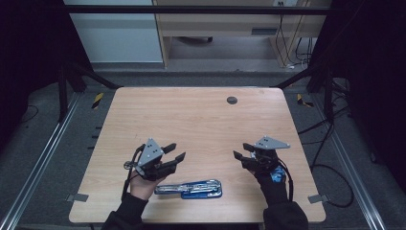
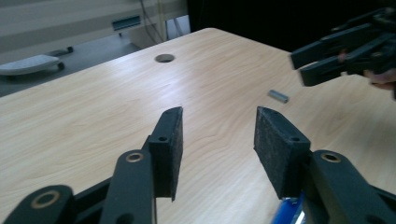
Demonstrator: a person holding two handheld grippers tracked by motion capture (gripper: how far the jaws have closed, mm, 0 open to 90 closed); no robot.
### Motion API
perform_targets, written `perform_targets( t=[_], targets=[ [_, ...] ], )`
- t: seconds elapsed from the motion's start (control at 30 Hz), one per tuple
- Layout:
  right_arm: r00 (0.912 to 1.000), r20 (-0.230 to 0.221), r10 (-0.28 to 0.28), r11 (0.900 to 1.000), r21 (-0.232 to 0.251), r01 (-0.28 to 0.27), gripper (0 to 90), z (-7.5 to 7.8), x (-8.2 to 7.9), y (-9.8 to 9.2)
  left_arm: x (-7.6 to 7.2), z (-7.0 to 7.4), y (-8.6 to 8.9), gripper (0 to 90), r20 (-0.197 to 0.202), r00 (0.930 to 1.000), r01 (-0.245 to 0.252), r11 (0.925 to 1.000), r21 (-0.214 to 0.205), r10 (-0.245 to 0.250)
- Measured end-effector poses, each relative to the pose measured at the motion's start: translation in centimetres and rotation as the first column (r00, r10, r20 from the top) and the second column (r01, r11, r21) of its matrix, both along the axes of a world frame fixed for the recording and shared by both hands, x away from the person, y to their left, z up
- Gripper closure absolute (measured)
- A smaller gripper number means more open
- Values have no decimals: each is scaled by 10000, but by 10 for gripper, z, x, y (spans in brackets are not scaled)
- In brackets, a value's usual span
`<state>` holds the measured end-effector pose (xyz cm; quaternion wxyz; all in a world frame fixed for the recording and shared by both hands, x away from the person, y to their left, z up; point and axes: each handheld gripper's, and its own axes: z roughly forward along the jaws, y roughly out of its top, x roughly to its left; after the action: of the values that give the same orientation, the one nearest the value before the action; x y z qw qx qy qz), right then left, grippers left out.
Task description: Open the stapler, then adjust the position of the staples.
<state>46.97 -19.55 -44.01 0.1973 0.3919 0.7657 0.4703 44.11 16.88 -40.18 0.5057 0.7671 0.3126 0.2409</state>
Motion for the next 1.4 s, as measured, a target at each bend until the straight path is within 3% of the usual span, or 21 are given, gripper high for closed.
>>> perform_targets(
  t=[0.2,0.4,0.5,0.6,0.8,1.07,1.4],
  targets=[
    [9991,-54,-409,9975,-583,406,492,1,0,-11,5,-4,27,474,-106,9987,-492,9979,429,497],
    [9963,-257,-826,9898,-1183,790,498,0,0,-26,4,-12,53,459,-351,9954,-866,9946,565,887],
    [9936,-413,-1048,9855,-1381,983,510,-2,3,-32,3,-22,74,446,-680,9888,-1267,9883,854,1327],
    [9923,-498,-1131,9837,-1462,1048,522,-4,4,-36,1,-27,84,443,-749,9861,-1414,9857,917,1484],
    [9863,-872,-1402,9799,-1551,1256,523,-8,13,-41,-5,-44,112,430,-1169,9723,-1942,9779,775,2024],
    [9791,-1188,-1649,9762,-1614,1449,519,-13,21,-37,-15,-52,123,413,-1015,9703,-2119,9739,813,2196],
    [9687,-1259,-2139,9625,-1968,1869,559,-19,34,-33,-16,-60,130,399,-1165,9602,-2433,9652,962,2537]
  ],
)
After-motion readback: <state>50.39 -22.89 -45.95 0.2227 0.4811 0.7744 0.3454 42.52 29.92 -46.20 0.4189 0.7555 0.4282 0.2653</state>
